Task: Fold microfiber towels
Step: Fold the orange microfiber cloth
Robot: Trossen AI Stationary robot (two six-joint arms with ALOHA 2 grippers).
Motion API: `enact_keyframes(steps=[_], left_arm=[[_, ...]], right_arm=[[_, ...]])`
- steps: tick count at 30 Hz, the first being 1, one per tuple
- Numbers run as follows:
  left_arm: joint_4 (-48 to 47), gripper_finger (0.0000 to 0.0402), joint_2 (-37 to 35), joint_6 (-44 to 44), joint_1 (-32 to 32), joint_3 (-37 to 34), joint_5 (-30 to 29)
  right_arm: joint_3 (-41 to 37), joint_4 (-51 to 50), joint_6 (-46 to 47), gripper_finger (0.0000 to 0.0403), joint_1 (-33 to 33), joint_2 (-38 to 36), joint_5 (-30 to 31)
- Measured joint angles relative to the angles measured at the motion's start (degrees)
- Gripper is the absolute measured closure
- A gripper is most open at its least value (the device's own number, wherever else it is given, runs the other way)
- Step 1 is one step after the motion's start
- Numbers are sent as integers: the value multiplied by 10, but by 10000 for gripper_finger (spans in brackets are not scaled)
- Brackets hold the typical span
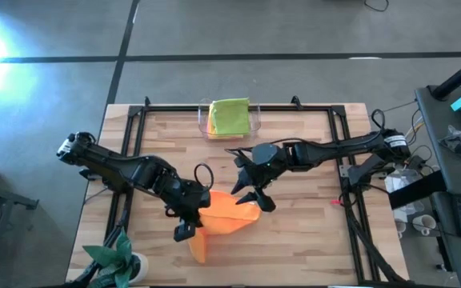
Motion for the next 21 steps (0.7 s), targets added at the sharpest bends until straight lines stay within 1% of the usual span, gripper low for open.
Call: enact_keyframes(steps=[3, 6, 11, 21], left_arm=[[-1, 401, 0, 7, 0, 8, 0], [0, 401, -1, 28, 0, 21, -4], [-3, 401, -11, 34, 0, 27, -13], [-45, 402, -41, 59, 0, 28, -32]], right_arm=[[-4, 0, 17, 243, 4, 18, 1], [-4, -1, 19, 243, 13, 45, 1], [-5, 0, 23, 247, 27, 82, 1], [-5, -5, 35, 246, 31, 139, 2]])
